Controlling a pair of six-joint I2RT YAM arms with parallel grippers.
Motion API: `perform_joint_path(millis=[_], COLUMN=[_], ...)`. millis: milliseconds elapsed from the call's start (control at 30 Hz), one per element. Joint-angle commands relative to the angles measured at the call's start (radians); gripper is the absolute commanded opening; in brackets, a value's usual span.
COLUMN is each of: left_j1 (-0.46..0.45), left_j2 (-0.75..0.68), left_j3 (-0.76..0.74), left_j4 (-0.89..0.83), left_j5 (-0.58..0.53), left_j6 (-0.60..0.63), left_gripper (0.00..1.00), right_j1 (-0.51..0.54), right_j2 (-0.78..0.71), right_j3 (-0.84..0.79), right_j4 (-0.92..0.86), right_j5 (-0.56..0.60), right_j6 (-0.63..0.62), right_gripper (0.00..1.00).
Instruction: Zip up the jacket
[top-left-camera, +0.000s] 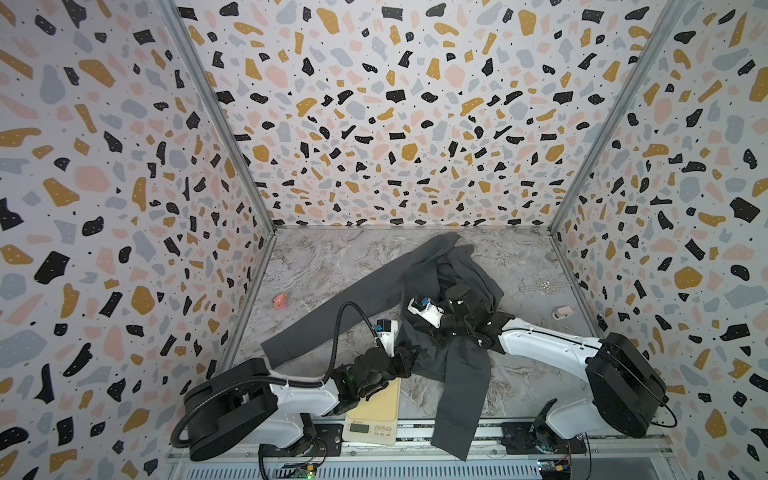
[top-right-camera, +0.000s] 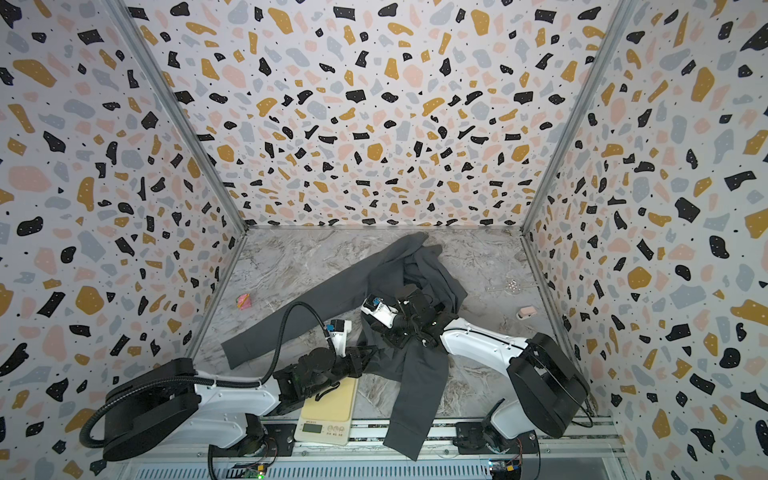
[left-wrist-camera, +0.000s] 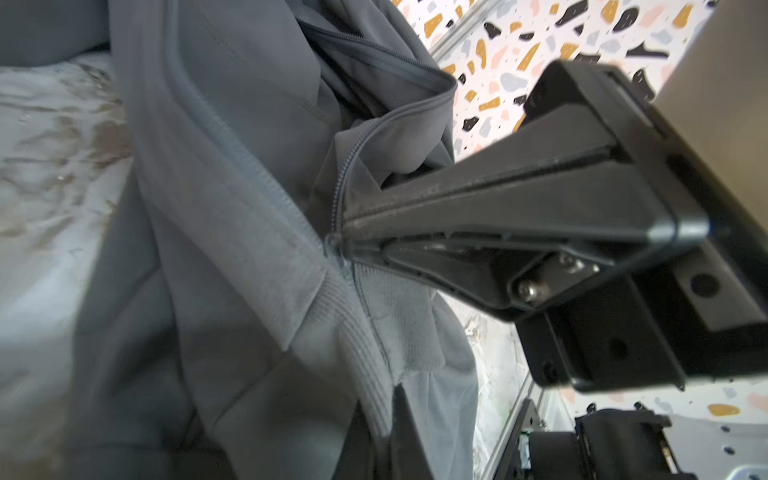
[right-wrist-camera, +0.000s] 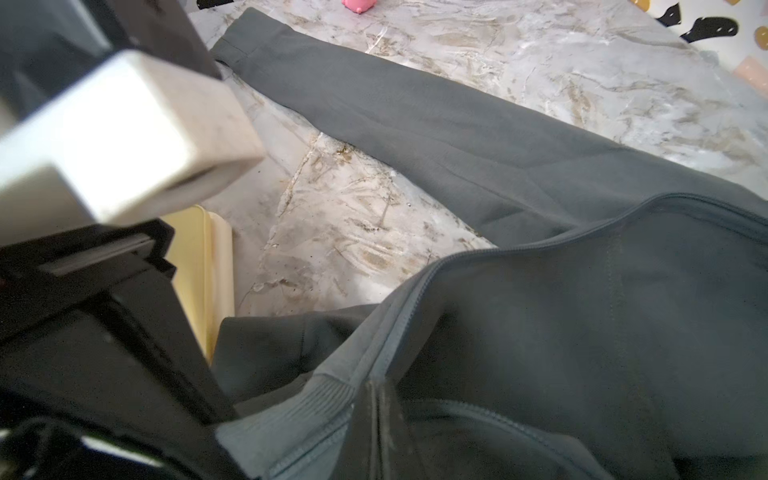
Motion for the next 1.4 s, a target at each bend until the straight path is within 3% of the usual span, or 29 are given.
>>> perform_joint_path(millis=[0, 233, 367, 433, 533, 833, 1067, 1367], left_j1=[-0.037, -0.036, -0.036, -0.036, -0.036, -0.036, -0.035, -0.033], left_j2=[-0.071, -0.212, -0.288, -0.325, -0.35, -0.375, -0.484, -0.497], left_j3=[0.005, 0.033, 0.062, 0.077, 0.089, 0.113, 0.111, 0.131], left_j4=[-0.149, -0.41, -0.581, -0.662, -0.718, -0.821, -0.916, -1.044], left_j5=[0.129, 0.119, 0.039, -0.056, -0.137, -0.192, -0.276, -0.293], left_j6=[0.105, 0.157, 0.167, 0.142, 0.117, 0.082, 0.043, 0.024], left_gripper=[0.0, 0.0, 0.0, 0.0, 0.0, 0.0, 0.0, 0.0], right_j1=[-0.017, -0.036, -0.099, -0.154, -0.236, -0.409, -0.454, -0.49], right_j2=[-0.019, 0.035, 0.085, 0.126, 0.188, 0.399, 0.594, 0.806], right_j3=[0.037, 0.134, 0.21, 0.26, 0.318, 0.529, 0.762, 1.073], right_j4=[0.11, 0.097, 0.107, 0.108, 0.131, 0.16, 0.094, -0.003], right_j5=[0.105, 0.349, 0.434, 0.46, 0.47, 0.461, 0.476, 0.536], right_j6=[-0.014, -0.017, -0.013, -0.002, 0.009, -0.008, -0.057, -0.062], right_gripper=[0.0, 0.0, 0.0, 0.0, 0.0, 0.0, 0.0, 0.0])
